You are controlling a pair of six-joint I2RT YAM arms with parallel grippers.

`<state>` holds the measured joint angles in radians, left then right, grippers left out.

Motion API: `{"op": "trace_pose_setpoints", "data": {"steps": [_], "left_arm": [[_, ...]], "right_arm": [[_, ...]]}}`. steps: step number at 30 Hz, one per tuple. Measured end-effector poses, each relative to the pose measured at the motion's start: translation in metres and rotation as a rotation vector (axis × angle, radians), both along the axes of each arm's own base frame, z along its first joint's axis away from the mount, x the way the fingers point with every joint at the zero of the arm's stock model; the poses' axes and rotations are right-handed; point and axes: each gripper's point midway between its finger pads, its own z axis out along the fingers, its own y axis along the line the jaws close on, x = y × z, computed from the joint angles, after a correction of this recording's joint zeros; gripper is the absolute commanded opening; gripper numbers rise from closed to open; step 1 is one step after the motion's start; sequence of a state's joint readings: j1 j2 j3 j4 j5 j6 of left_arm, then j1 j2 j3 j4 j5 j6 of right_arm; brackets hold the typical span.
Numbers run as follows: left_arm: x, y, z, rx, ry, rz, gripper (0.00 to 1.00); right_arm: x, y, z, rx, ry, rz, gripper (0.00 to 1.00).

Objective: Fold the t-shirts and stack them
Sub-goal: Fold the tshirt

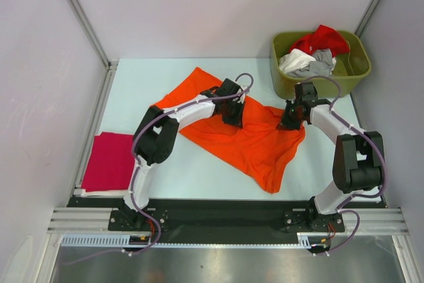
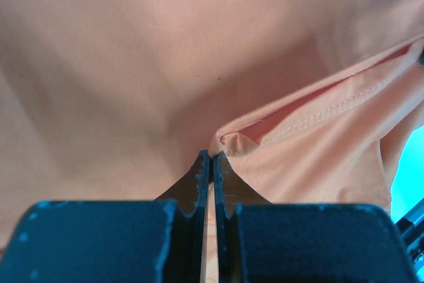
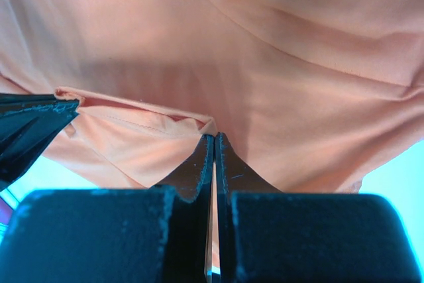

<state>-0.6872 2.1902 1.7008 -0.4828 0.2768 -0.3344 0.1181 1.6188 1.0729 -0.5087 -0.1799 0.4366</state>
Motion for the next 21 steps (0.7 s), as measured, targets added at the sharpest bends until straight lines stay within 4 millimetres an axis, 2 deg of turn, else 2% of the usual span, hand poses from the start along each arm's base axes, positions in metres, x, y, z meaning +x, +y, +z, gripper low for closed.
{"op": "trace_pose_setpoints", "data": {"steps": [6,12,15,17,18,19,20,21], "left_arm": [[0.002,-0.003,0.004,-0.010,-0.004,-0.004,0.04],[0.004,-0.005,-0.002,-0.008,0.007,-0.006,0.06],[0.005,-0.006,-0.008,-0.002,0.017,-0.009,0.16],[0.005,-0.005,-0.011,0.007,0.027,-0.009,0.23],[0.004,-0.003,-0.012,0.016,0.034,-0.008,0.34],[0.004,-0.001,-0.013,0.023,0.036,-0.008,0.38],[0.005,0.002,-0.013,0.036,0.035,-0.002,0.41],[0.008,0.005,-0.012,0.044,0.026,0.007,0.49]], "right_arm": [[-0.001,-0.001,0.007,-0.003,-0.017,-0.007,0.00],[0.003,-0.006,-0.005,-0.016,0.017,-0.020,0.00],[0.006,-0.008,-0.020,-0.029,0.055,-0.021,0.03],[0.007,-0.009,-0.029,-0.040,0.084,-0.020,0.09],[0.007,-0.011,-0.032,-0.049,0.097,-0.019,0.14],[0.006,-0.012,-0.035,-0.057,0.108,-0.020,0.22],[0.004,-0.014,-0.036,-0.068,0.119,-0.019,0.26],[0.002,-0.016,-0.037,-0.078,0.127,-0.019,0.34]]}}
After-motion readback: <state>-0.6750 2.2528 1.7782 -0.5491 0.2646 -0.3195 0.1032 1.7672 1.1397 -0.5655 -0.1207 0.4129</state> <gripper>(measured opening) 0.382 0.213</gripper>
